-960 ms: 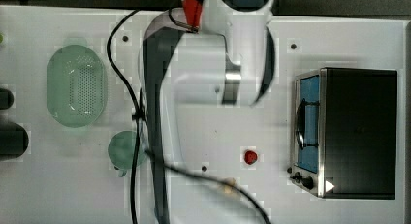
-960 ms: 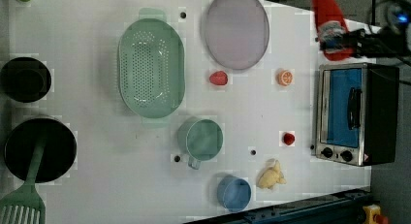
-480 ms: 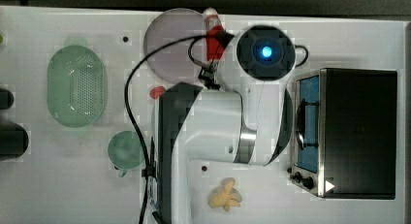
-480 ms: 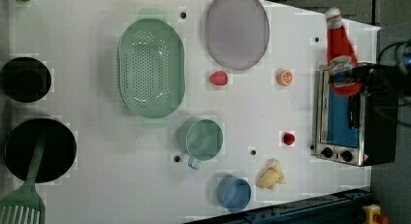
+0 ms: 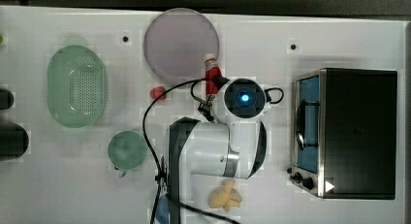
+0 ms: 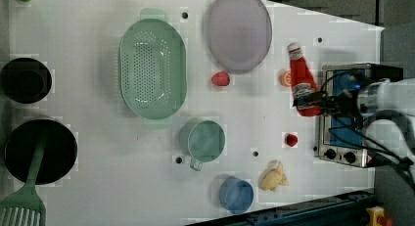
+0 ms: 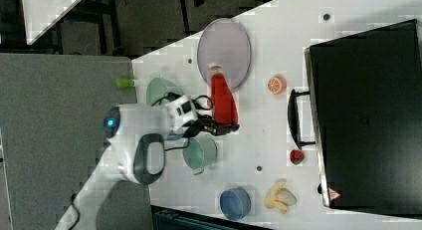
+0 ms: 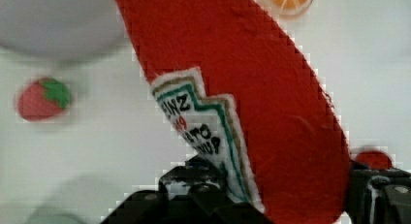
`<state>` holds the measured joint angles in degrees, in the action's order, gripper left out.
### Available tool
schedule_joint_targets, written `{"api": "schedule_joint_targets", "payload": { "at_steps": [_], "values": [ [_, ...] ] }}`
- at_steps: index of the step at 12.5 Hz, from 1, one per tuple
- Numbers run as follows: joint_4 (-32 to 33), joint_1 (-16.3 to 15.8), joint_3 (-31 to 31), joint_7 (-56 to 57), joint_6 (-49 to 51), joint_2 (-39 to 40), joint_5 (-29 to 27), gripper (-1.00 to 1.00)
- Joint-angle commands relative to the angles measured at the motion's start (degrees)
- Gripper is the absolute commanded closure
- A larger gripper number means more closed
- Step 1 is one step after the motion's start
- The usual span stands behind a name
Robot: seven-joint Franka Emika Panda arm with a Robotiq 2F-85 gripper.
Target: Pick ketchup from plate and place it on table.
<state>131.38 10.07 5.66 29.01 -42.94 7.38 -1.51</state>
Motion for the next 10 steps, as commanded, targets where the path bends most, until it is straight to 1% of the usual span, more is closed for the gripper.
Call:
{"api": "schedule_joint_targets", "payload": {
  "at_steps": [1,5,6,9,10],
  "values": [
    [2.6,-0.2,0.2,-3.4,-5.7,1.1,-0.5,-0.27],
    [3.3,-0.2,0.3,-3.4,-11.0,6.3,-0.5,-0.27],
    [3.3,-0.2,0.2,-3.4,-11.9,7.3,-0.5,-0.32],
    [3.3,-0.2,0.2,-3.3,-12.3,7.5,-0.5,-0.96],
    [3.0,-0.2,0.4,-3.3,-12.3,6.9,-0.5,-1.00]
  ]
}}
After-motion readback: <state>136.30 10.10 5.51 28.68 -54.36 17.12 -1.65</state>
